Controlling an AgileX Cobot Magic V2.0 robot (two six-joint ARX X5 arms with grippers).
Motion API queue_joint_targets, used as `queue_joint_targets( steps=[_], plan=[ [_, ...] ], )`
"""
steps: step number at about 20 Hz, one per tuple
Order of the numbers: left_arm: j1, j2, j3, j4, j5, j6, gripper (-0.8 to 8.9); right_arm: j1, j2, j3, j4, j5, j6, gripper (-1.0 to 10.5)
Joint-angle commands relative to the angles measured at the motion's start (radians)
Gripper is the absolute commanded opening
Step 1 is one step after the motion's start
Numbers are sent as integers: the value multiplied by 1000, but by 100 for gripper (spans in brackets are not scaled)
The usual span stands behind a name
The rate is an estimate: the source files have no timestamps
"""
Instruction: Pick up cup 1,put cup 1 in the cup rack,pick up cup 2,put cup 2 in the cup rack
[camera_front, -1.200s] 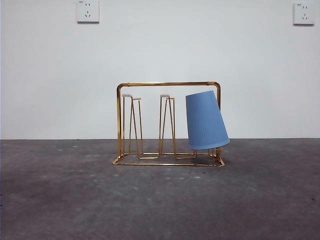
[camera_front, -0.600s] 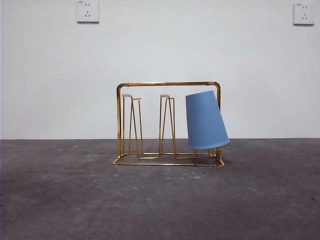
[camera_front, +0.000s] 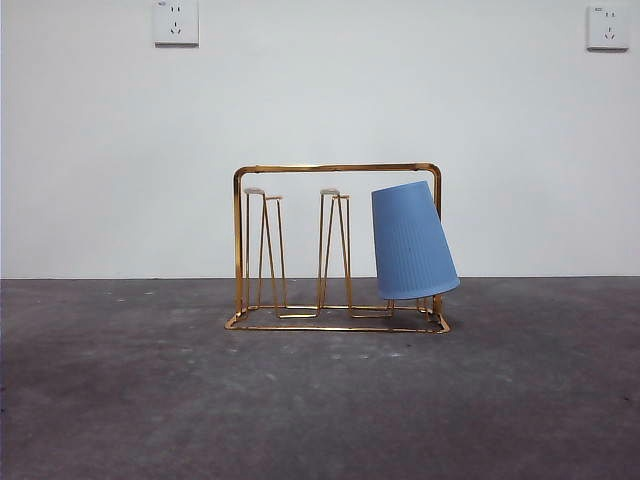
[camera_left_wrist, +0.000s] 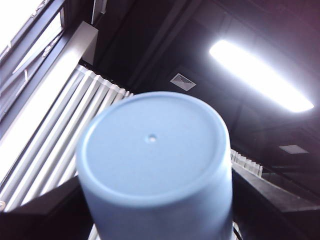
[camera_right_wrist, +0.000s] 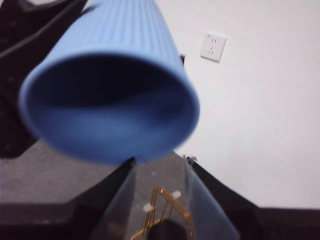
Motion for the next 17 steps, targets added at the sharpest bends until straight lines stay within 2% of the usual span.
queue_joint_targets(
  steps=[1, 3, 5, 7, 8, 10, 13, 17],
  plan=[
    [44, -12, 4, -33, 42, 13, -7, -1, -35, -5, -85, 6, 31, 165],
    [103, -35, 4, -185, 81, 105, -6, -1, -64, -5, -212, 37, 38, 163],
    [145, -76, 4, -436, 32, 304, -6, -1, -93, -5, -319, 77, 40, 158],
    [167, -129, 4, -750, -149, 595, -6, -1, -119, -5, -402, 104, 64, 158],
    [170, -153, 4, -906, -297, 742, -6, -1, -131, -5, -445, 118, 83, 157],
    [169, -168, 4, -1087, -512, 935, -6, -1, -140, -5, -510, 136, 104, 154],
    [170, -161, 3, -1168, -604, 1037, -6, -1, -143, -6, -554, 135, 131, 154],
    [188, -139, 1, -1191, -623, 1098, -6, -1, -144, -6, -555, 130, 148, 154]
  ],
)
